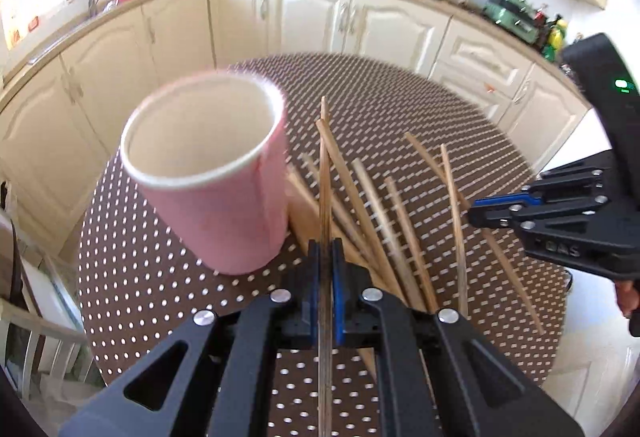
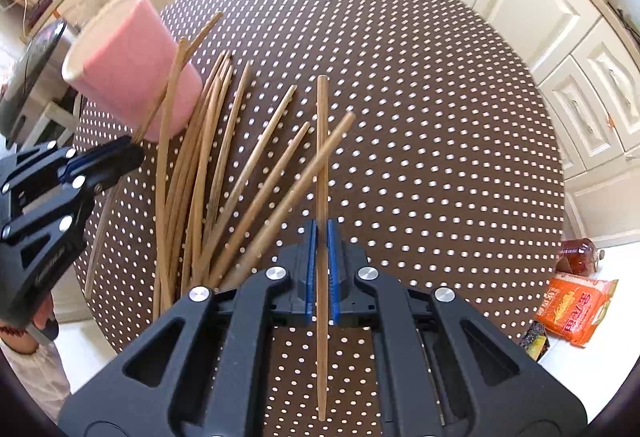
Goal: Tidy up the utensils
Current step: 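Close the left gripper on one chopstick while the right gripper grasps another, then lift, then lower both held chopsticks into the pink cup and open both grippers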
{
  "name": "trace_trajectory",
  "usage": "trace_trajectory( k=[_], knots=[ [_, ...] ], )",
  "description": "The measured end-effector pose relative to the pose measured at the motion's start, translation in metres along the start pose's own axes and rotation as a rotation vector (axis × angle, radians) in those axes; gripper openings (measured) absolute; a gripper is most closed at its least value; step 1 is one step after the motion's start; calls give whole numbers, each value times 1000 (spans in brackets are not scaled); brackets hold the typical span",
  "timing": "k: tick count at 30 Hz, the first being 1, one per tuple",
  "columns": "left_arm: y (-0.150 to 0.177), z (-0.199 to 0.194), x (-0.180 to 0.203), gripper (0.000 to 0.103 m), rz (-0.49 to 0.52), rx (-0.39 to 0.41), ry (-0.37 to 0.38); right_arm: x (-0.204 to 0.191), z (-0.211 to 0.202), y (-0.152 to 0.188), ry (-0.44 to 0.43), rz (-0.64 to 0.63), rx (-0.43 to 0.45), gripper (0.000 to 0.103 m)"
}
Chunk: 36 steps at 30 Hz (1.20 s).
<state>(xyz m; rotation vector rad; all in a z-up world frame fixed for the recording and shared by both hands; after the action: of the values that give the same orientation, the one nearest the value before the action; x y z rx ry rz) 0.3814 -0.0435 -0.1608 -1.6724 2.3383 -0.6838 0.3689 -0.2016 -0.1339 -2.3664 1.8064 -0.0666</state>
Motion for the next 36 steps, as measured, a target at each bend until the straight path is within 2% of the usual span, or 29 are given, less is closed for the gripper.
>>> trace_trajectory(
  k=[2,5,8,10,12,15,18,23,31,34,36],
  knots=[
    [-1,-11,2,6,3,27,14,7,-11,2,-15,22,25,6],
    [-4,-18,7,6,16,43,-71,12,-26,4,-14,43,61,6],
    [-14,-22,8,6,-30,50,-93,15,-37,4,-8,69,101,6],
    [-17,-27,12,6,-26,73,-89,15,-42,4,-21,84,126,6],
    [-21,-35,12,6,-41,110,-38,15,-47,3,-45,97,162,6],
    [-28,-48,8,6,-79,187,20,9,-63,3,-95,101,227,6],
    [-37,-61,4,6,-96,269,29,-3,-84,-1,-76,89,293,6],
    [-51,-85,-7,6,-118,424,50,-23,-113,-10,-130,65,398,6],
    [-65,-121,-26,6,-145,654,46,-68,-157,-29,-176,-11,546,6],
    [-65,-130,-30,6,-155,733,6,-80,-168,-39,-191,-23,588,6],
    [-67,-138,-35,6,-173,790,11,-88,-177,-44,-197,-35,611,6]
  ],
)
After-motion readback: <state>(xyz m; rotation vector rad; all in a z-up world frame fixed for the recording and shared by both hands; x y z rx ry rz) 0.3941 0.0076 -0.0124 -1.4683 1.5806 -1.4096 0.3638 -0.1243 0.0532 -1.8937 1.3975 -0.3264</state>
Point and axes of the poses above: each gripper's, at about its wrist camera, not at the fingertips, and z roughly the way its jaws point, x to its right, y to its underside, the point moved 3 cm from there along z, roughly the way its jaws point, and after that the axes turned 9 degrees about -x, right-handed, at the moved point
